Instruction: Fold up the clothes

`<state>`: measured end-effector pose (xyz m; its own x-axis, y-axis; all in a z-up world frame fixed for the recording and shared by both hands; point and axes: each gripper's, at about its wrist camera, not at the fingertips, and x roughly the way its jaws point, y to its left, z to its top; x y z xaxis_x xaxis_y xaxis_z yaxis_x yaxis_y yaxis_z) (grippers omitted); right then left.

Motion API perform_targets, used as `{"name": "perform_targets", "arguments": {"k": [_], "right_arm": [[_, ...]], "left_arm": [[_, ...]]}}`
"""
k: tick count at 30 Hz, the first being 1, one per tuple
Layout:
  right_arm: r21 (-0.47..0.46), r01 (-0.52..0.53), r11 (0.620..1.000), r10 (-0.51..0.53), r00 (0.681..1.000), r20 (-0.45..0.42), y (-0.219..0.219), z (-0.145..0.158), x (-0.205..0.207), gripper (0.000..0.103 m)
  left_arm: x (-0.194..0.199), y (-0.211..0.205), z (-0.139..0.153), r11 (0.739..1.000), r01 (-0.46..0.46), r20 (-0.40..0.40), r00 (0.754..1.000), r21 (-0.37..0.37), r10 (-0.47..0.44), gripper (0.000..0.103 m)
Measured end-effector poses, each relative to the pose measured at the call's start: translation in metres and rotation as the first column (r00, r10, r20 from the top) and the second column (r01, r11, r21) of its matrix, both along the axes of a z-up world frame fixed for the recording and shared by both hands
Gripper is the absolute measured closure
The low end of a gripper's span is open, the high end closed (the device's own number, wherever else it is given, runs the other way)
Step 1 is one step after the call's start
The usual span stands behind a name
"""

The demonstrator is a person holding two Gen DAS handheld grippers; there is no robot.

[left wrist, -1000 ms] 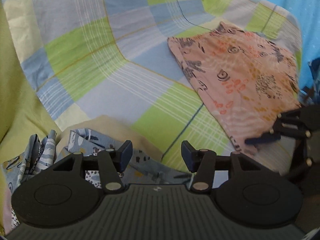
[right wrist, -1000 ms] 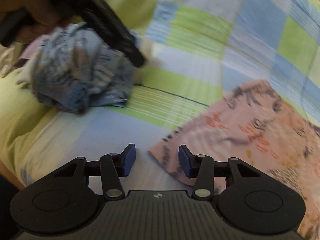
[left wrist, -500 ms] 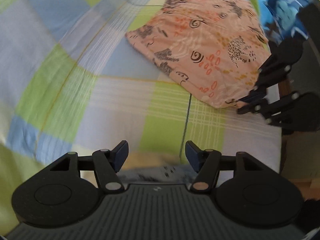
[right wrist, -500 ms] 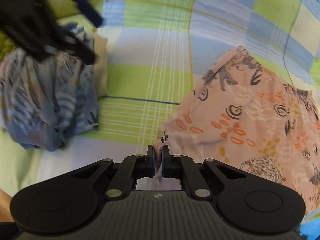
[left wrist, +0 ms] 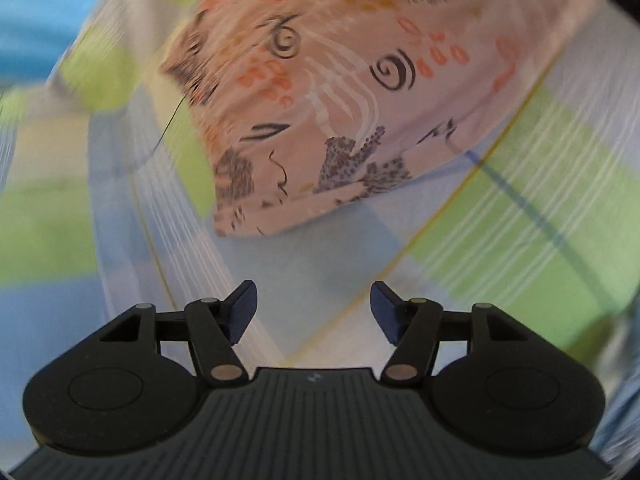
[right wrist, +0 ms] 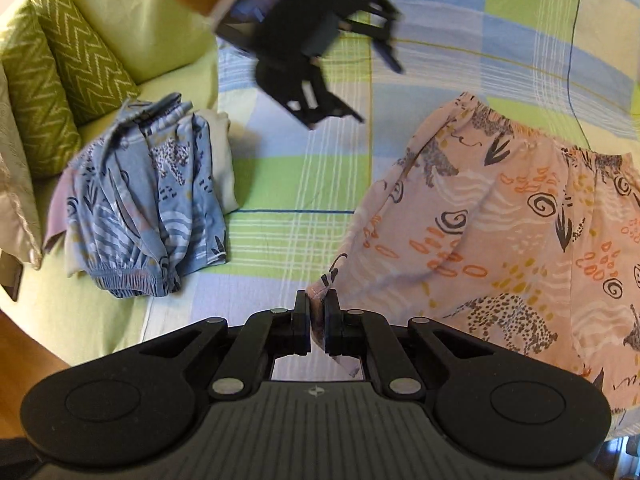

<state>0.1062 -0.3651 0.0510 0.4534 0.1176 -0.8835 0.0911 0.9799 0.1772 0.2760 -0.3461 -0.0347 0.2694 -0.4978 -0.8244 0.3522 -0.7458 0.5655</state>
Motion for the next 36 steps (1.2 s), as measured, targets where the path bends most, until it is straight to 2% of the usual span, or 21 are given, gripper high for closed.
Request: {"name": "perform_targets", "arguments": {"k": [2, 5, 7, 10, 11, 12, 13, 14, 15, 18, 25, 27, 29, 32, 34, 36], "right_arm": [[0.015, -0.012, 1.0, 0.012, 1.0, 0.001, -0.005, 0.002, -0.001, 0.098], [0.036, -0.023, 0.999, 0.023, 1.0, -0.008, -0.01, 0.001, -0.003, 0.097], [0.048, -0.02, 0.999, 0.02, 1.0, -0.013, -0.012, 0.001, -0.003, 0.097], [0.055, 0.009, 0.998, -0.008, 1.0, -0.018, -0.013, 0.001, -0.002, 0.097], [0.063, 0.034, 0.997, -0.032, 0.999, -0.024, -0.015, 0.002, -0.002, 0.097], [0.07, 0.056, 0.996, -0.054, 0.998, -0.03, -0.016, 0.002, -0.002, 0.097], [0.078, 0.071, 0.994, -0.068, 0.997, -0.032, -0.017, 0.003, -0.002, 0.097], [0.083, 0.082, 0.993, -0.08, 0.996, -0.034, -0.017, 0.004, -0.001, 0.097], [0.089, 0.086, 0.992, -0.084, 0.996, -0.033, -0.017, 0.006, 0.0, 0.097], [0.105, 0.097, 0.99, -0.095, 0.995, -0.029, -0.017, 0.012, 0.003, 0.097], [0.166, 0.074, 0.983, -0.079, 0.997, 0.02, -0.001, 0.033, 0.026, 0.098], [0.166, 0.087, 0.982, -0.094, 0.995, 0.033, -0.004, 0.039, 0.027, 0.098], [0.155, 0.138, 0.978, -0.145, 0.989, 0.034, -0.018, 0.046, 0.021, 0.098], [0.152, 0.268, 0.951, -0.274, 0.962, 0.02, -0.057, 0.055, -0.003, 0.098], [0.156, 0.351, 0.923, -0.358, 0.934, 0.019, -0.09, 0.064, -0.027, 0.098], [0.165, 0.429, 0.888, -0.437, 0.899, 0.021, -0.124, 0.075, -0.053, 0.098]], "left_arm": [[0.005, -0.011, -0.01, 0.995, 0.103, 0.045, 0.994, 0.009, -0.103, 0.045], [0.011, -0.027, -0.024, 0.967, 0.254, 0.109, 0.96, 0.032, -0.256, 0.045], [0.012, -0.04, -0.037, 0.934, 0.355, 0.132, 0.925, 0.042, -0.357, 0.045], [0.023, -0.052, -0.048, 0.87, 0.49, 0.134, 0.859, 0.06, -0.493, 0.044], [0.028, -0.055, -0.048, 0.852, 0.52, 0.123, 0.843, 0.063, -0.524, 0.043], [0.031, -0.06, -0.046, 0.847, 0.528, 0.107, 0.84, 0.065, -0.532, 0.048], [0.032, -0.065, -0.044, 0.849, 0.524, 0.094, 0.844, 0.067, -0.528, 0.06], [0.034, -0.069, -0.043, 0.855, 0.514, 0.096, 0.849, 0.075, -0.519, 0.089], [0.038, -0.072, -0.044, 0.863, 0.497, 0.114, 0.856, 0.089, -0.505, 0.101], [0.046, -0.078, -0.029, 0.887, 0.455, 0.083, 0.884, 0.079, -0.461, 0.101], [0.066, -0.067, 0.007, 0.871, 0.476, 0.089, 0.869, 0.119, -0.487, 0.102], [0.064, -0.071, 0.014, 0.876, 0.466, 0.09, 0.874, 0.124, -0.478, 0.101], [0.056, -0.087, 0.023, 0.903, 0.414, 0.063, 0.904, 0.111, -0.422, 0.101], [0.041, -0.12, 0.04, 0.951, 0.299, -0.007, 0.954, 0.083, -0.3, 0.101], [0.028, -0.151, 0.052, 0.972, 0.222, -0.064, 0.974, 0.073, -0.218, 0.101], [0.016, -0.178, 0.065, 0.984, 0.166, -0.117, 0.981, 0.07, -0.158, 0.101]]}}
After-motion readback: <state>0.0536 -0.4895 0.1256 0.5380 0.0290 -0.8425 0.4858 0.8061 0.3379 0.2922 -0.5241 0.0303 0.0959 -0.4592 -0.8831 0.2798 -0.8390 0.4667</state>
